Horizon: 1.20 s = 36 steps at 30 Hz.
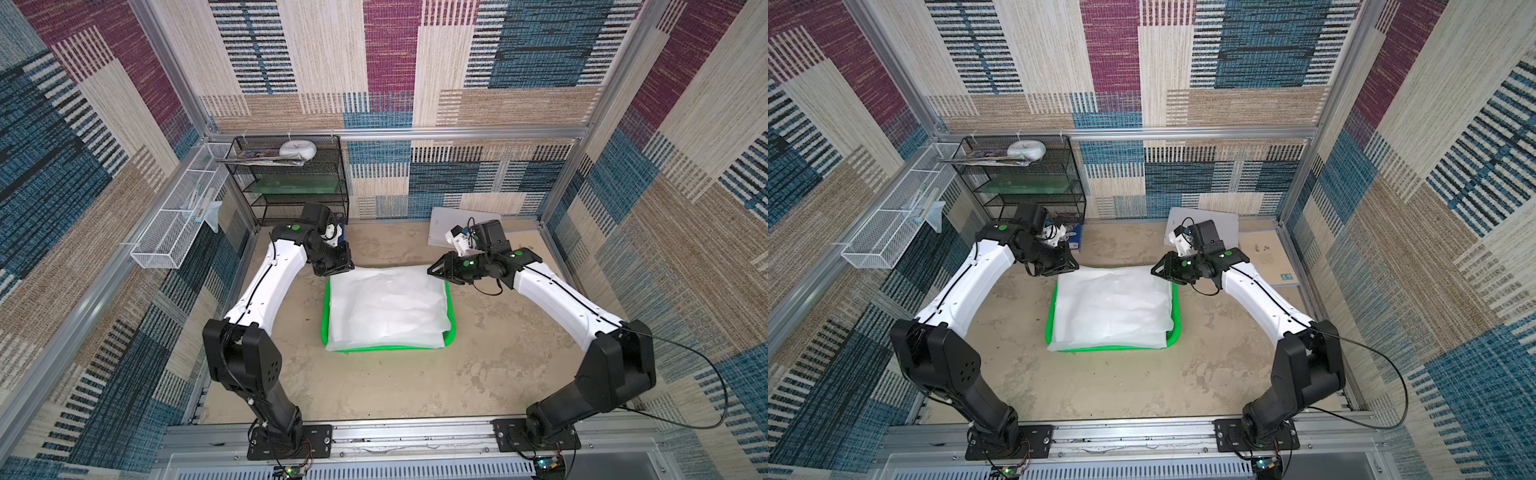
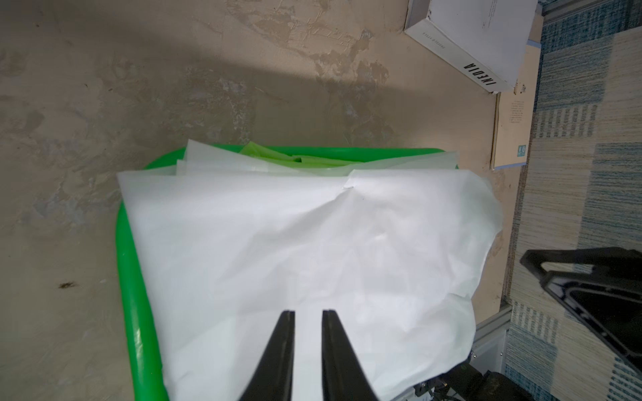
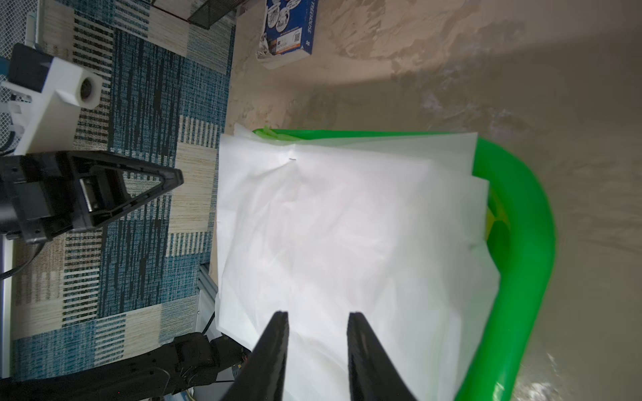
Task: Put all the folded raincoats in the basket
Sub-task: Place the raincoat in the basket.
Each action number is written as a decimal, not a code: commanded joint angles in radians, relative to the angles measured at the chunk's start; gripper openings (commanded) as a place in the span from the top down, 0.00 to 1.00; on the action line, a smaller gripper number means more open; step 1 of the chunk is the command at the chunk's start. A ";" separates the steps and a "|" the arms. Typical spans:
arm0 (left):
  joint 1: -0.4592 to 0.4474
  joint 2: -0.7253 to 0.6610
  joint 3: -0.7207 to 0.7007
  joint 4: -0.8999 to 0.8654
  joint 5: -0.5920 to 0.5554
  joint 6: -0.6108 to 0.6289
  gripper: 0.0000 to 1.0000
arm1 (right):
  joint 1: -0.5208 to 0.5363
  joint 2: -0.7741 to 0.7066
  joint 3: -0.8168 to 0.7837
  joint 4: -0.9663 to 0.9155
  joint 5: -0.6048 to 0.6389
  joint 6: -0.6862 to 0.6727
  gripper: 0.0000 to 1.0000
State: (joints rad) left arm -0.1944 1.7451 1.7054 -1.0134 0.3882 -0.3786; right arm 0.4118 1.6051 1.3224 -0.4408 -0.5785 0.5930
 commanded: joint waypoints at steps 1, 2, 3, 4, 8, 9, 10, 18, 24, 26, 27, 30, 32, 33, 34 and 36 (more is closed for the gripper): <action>0.003 0.055 0.010 0.045 -0.013 -0.013 0.84 | 0.010 0.069 0.014 0.123 -0.062 0.080 0.67; 0.004 0.072 0.011 0.047 -0.028 -0.016 0.86 | 0.014 0.093 0.015 0.136 -0.061 0.091 0.68; 0.004 0.087 0.007 0.062 -0.039 -0.013 0.87 | 0.017 0.114 0.016 0.154 -0.067 0.094 0.68; 0.005 0.099 0.000 0.078 -0.046 -0.013 0.87 | 0.019 0.131 0.017 0.162 -0.059 0.091 0.68; 0.015 0.163 -0.009 0.112 -0.076 -0.011 0.90 | 0.018 0.200 0.032 0.107 0.016 0.059 0.69; 0.020 0.178 -0.009 0.121 -0.088 -0.005 0.91 | 0.018 0.208 0.032 0.086 0.046 0.049 0.69; 0.027 0.188 -0.007 0.121 -0.107 -0.004 0.90 | 0.017 0.212 0.026 0.086 0.058 0.041 0.69; 0.101 0.203 -0.024 0.147 -0.090 -0.009 0.91 | 0.013 0.220 -0.004 0.083 0.119 0.014 0.69; 0.102 0.153 -0.034 0.103 -0.058 0.015 0.89 | 0.014 0.152 0.011 0.044 0.114 0.005 0.68; 0.101 0.083 -0.063 0.104 -0.024 0.015 0.88 | 0.021 0.089 0.009 0.046 0.076 0.010 0.66; 0.098 0.033 -0.091 0.108 -0.016 0.012 0.88 | 0.024 0.058 0.006 0.041 0.061 0.013 0.66; 0.072 -0.122 -0.224 0.153 0.067 -0.018 0.87 | 0.051 -0.006 -0.016 0.028 0.007 0.033 0.66; 0.024 -0.200 -0.308 0.174 0.128 -0.032 0.87 | 0.085 -0.035 -0.050 0.033 -0.012 0.051 0.66; -0.011 -0.234 -0.345 0.172 0.144 -0.029 0.87 | 0.108 -0.048 -0.071 0.042 -0.020 0.062 0.66; -0.046 -0.261 -0.379 0.171 0.154 -0.026 0.88 | 0.127 -0.057 -0.090 0.049 -0.026 0.066 0.65; -0.102 -0.333 -0.480 0.184 0.150 -0.043 0.89 | 0.164 -0.079 -0.144 0.070 -0.025 0.077 0.65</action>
State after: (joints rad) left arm -0.2523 1.4754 1.3098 -0.8413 0.4797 -0.4023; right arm 0.5434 1.5467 1.2201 -0.3870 -0.5701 0.6434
